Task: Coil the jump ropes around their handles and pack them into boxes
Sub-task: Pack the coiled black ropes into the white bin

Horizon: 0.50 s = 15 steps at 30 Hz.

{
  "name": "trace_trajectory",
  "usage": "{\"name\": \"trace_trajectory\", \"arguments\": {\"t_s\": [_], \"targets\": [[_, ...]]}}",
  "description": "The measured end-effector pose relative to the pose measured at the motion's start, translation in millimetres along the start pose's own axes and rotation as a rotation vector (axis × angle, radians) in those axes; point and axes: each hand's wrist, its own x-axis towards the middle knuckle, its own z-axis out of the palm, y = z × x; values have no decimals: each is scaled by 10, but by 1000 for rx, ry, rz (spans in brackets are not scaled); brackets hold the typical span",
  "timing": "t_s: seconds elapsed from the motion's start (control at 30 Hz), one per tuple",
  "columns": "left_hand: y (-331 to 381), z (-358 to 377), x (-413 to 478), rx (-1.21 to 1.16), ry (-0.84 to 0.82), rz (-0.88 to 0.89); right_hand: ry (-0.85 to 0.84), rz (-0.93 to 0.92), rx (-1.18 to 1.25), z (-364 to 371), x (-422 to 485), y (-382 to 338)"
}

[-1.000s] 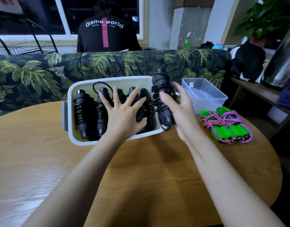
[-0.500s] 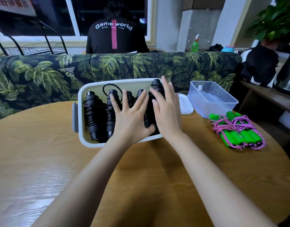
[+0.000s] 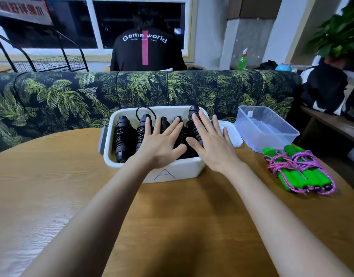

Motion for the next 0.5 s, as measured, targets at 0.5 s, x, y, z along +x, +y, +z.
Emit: {"name": "trace_trajectory", "arguments": {"t_s": [0.5], "targets": [[326,-170,-97,-279,-184,-246,-183,-102,66,-88,418,137]]}}
